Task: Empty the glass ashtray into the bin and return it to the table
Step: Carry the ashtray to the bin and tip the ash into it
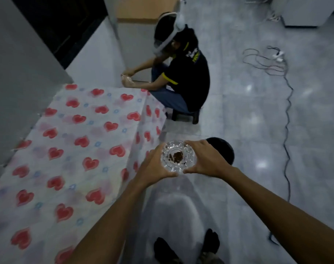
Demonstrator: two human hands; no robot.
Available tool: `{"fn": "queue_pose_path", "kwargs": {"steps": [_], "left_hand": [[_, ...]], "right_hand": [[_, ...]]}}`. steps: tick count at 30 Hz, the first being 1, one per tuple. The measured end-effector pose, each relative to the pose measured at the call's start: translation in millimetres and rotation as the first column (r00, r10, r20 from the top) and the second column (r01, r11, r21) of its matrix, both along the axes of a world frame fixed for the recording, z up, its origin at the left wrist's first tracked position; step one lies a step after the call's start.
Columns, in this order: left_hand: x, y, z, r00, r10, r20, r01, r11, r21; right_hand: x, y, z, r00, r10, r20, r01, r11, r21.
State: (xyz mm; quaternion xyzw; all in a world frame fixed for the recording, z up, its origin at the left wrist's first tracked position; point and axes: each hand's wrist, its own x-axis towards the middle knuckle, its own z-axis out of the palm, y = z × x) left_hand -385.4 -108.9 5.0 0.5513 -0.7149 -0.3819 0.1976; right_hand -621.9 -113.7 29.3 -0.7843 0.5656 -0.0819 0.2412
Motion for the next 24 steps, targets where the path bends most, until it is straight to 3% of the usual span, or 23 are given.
{"fn": "queue_pose_path", "kwargs": {"steps": [13,24], "left_hand": [[-204,3,-9,0.971,-0.235,-0.029,0.237,0.97,0.054],[-267,-21,-29,0.945,-0.326,-0.007,0.324,0.936,0.135]], "right_hand": [[-194,61,3,0.958,-0.275,0.078,0.268,0.959,0.091],[-252,59,-30,0.917,-0.38,0.118,0.36,0.918,0.165]]}}
